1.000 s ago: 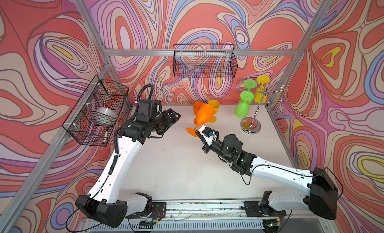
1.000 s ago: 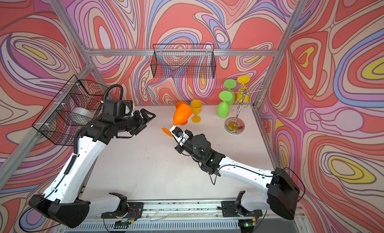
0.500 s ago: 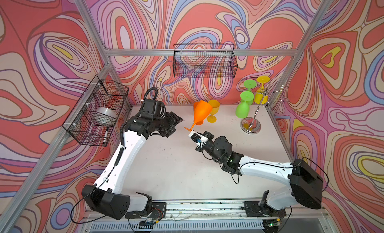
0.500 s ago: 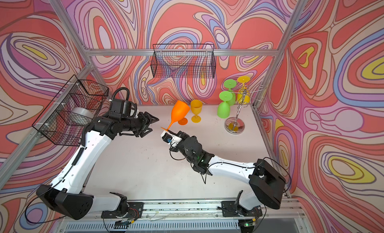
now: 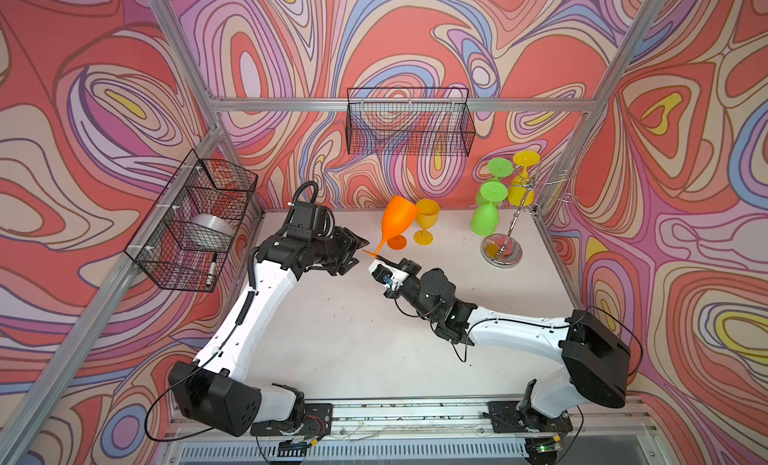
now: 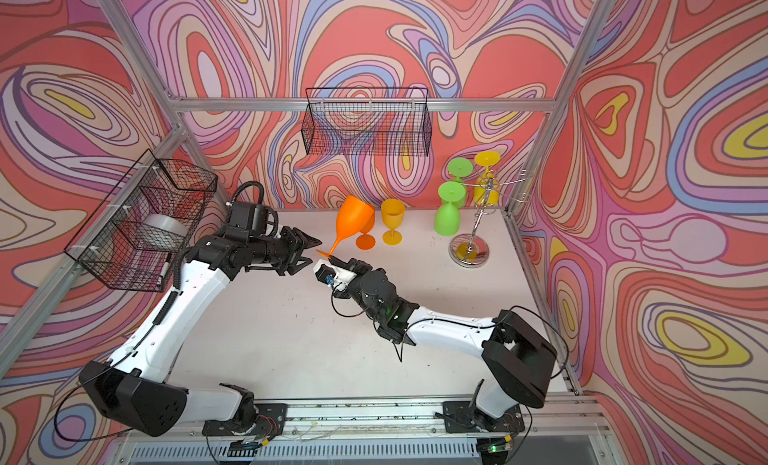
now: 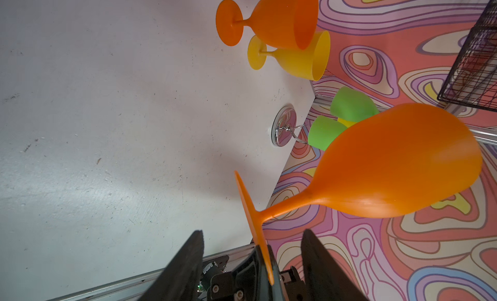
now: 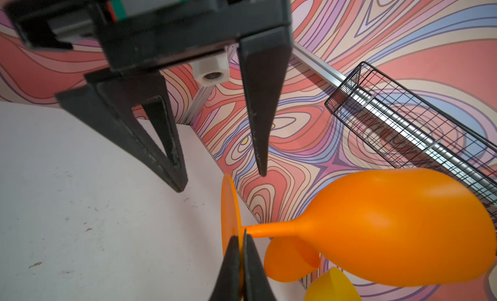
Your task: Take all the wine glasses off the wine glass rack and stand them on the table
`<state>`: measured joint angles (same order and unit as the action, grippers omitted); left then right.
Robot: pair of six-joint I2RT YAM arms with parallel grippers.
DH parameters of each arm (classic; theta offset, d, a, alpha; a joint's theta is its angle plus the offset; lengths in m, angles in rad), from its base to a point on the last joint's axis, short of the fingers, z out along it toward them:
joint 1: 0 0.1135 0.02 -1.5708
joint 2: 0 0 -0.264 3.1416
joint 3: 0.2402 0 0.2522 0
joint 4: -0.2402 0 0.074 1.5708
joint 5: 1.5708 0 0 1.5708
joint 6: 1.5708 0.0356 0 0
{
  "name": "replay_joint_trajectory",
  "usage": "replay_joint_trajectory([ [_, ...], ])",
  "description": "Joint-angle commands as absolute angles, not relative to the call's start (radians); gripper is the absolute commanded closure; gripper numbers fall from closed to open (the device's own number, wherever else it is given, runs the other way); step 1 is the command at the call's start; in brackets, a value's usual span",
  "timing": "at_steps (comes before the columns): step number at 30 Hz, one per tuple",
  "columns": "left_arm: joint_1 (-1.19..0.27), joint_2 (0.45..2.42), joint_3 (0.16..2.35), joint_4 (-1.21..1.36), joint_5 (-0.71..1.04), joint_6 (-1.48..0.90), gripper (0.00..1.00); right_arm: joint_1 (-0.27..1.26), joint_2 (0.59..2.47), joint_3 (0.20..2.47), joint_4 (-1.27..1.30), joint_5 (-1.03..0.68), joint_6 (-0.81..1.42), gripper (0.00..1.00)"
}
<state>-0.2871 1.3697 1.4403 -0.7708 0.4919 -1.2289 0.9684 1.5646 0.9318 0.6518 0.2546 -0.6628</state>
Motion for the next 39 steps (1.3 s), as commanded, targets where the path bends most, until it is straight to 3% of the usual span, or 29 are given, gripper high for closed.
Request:
replay_joint_trajectory([
  [1,-0.282,1.383,1.414,-0.726,0.518,-1.266,0.46,0.98,1.583,0.957,0.699,0.258,-0.683,1.0],
  [5,-0.283,1.381,1.386,-0.703,0.523,-1.279,0.53,0.982,1.584,0.953,0.707,0.256,-0.696,1.0],
  [9,-0.283,1.381,1.365,-0.685,0.524,-1.291,0.65,0.982,1.587,0.948,0.716,0.259,-0.719,1.0],
  [16,-0.282,1.385,1.328,-0.629,0.533,-1.309,1.0,0.982,1.593,0.94,0.734,0.243,-0.727,1.0],
  [22,-0.283,1.372,1.305,-0.613,0.51,-1.297,1.0,0.989,1.585,0.934,0.719,0.239,-0.769,1.0],
  [23,-0.283,1.365,1.304,-0.619,0.495,-1.288,1.0,0.989,1.574,0.939,0.698,0.238,-0.757,0.95],
  [26,-0.277,1.35,1.3,-0.624,0.454,-1.25,1.0,0.989,1.532,0.967,0.601,0.233,-0.683,0.66],
  [30,-0.237,1.359,1.293,-0.602,0.505,-1.175,1.0,0.988,1.468,0.992,0.454,0.143,-0.588,0.52],
  [33,-0.192,1.359,1.24,-0.531,0.582,-1.144,1.0,0.989,1.445,1.034,0.339,0.113,-0.502,0.45],
  [39,-0.115,1.38,1.205,-0.457,0.674,-1.037,1.0,0.989,1.404,1.107,0.162,0.095,-0.375,0.44],
])
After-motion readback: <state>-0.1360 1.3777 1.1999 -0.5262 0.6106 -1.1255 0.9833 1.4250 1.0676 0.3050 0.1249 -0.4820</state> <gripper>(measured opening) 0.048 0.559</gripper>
